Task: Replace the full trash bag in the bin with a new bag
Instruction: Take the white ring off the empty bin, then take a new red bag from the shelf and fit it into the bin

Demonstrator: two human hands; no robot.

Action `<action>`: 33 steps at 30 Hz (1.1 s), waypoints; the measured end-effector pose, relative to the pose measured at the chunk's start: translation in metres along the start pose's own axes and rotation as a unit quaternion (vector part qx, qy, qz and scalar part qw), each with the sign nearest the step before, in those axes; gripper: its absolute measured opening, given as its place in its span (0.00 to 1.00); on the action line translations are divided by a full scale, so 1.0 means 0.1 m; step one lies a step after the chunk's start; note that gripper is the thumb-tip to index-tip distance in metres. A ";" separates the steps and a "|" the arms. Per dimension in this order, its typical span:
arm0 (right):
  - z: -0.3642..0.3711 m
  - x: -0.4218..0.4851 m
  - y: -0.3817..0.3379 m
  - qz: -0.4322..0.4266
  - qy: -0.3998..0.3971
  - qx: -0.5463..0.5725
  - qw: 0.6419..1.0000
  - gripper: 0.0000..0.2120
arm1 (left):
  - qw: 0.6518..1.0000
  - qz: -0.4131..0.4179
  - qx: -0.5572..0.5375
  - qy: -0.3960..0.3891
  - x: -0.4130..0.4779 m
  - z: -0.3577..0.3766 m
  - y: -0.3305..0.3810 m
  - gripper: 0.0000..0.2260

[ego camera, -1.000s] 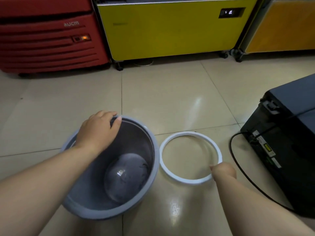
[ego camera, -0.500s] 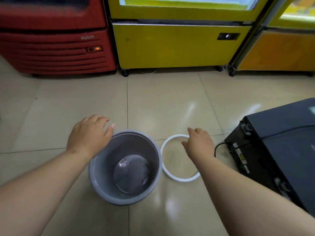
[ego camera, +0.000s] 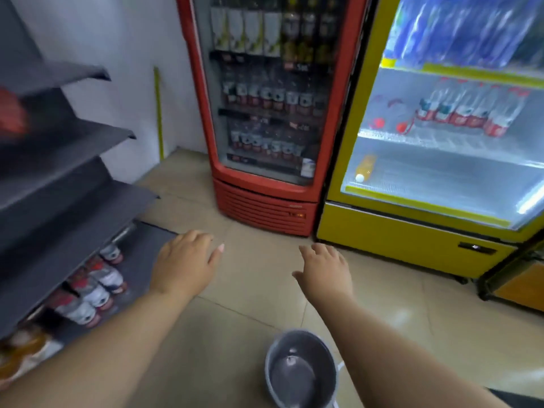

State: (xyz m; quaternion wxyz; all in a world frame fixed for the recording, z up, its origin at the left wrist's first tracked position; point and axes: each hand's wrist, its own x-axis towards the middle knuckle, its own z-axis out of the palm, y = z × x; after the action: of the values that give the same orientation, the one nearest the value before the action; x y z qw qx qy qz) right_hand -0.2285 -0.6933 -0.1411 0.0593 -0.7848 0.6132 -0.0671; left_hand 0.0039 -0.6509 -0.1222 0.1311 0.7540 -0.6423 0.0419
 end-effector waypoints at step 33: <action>-1.08 1.09 -5.80 -0.281 0.039 0.042 0.958 0.29 | 0.950 -0.271 0.107 0.112 -0.83 -2.70 -4.72 0.25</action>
State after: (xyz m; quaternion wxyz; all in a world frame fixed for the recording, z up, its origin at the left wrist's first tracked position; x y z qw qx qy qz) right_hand 0.3321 -0.6599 0.0705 0.0473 -0.9191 0.3663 -0.1372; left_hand 0.4808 -0.4367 0.0505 0.1269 0.8997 -0.3867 0.1577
